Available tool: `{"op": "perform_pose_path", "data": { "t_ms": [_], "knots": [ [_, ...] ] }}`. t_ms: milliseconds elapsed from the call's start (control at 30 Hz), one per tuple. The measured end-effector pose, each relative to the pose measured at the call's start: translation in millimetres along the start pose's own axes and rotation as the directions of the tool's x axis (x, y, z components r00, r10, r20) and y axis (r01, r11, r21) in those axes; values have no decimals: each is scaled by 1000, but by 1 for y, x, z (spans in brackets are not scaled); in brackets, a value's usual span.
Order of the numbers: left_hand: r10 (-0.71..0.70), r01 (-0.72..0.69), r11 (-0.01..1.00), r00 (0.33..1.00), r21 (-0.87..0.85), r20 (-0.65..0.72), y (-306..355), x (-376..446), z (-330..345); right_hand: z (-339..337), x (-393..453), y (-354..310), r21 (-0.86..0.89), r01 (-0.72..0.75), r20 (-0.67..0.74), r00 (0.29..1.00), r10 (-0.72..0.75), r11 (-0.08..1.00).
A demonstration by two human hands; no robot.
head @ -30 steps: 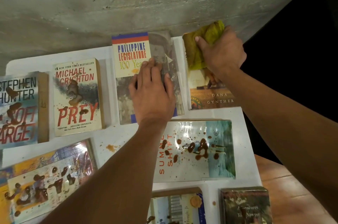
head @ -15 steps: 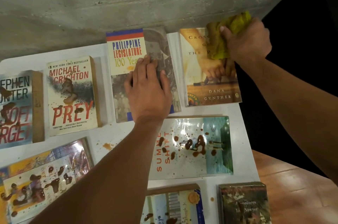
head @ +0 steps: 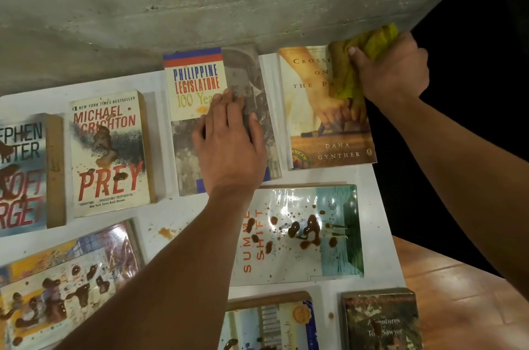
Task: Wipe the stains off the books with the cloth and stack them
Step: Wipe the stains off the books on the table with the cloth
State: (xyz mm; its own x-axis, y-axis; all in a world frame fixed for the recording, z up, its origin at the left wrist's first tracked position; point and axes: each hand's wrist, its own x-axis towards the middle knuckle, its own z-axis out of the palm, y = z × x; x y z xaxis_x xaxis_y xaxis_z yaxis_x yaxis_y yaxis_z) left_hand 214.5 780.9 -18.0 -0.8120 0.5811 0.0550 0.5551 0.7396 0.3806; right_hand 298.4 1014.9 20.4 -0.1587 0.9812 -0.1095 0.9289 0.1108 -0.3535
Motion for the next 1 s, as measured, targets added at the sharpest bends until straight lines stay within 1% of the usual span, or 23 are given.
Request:
{"op": "perform_pose_path", "data": {
  "t_ms": [100, 267, 433, 533, 867, 1000],
  "knots": [
    [-2, 2, 1000, 1000, 3, -3, 1, 0, 0, 2, -4, -11, -25, 39, 6, 999, -39, 999],
    [3, -3, 1000, 1000, 1, -6, 1, -1, -1, 11, -27, -32, -75, 204, 40, 979, -202, 976],
    [3, -3, 1000, 1000, 0, -5, 1, -1, 0, 17, -44, -39, -40, 304, 77, 951, -300, 952],
    [7, -7, 1000, 1000, 2, -10, 1, 0, 0, 15, -55, -29, -59, 327, 82, 943, -322, 943],
    [8, -7, 1000, 1000, 12, -16, 1, 0, 0, -1, -107, 9, -100, 371, 172, 920, -352, 923],
    [4, -4, 1000, 1000, 26, -8, 1, 0, 0, -2, -120, 24, -100, 407, 154, 908, -389, 908]
  ]
}}
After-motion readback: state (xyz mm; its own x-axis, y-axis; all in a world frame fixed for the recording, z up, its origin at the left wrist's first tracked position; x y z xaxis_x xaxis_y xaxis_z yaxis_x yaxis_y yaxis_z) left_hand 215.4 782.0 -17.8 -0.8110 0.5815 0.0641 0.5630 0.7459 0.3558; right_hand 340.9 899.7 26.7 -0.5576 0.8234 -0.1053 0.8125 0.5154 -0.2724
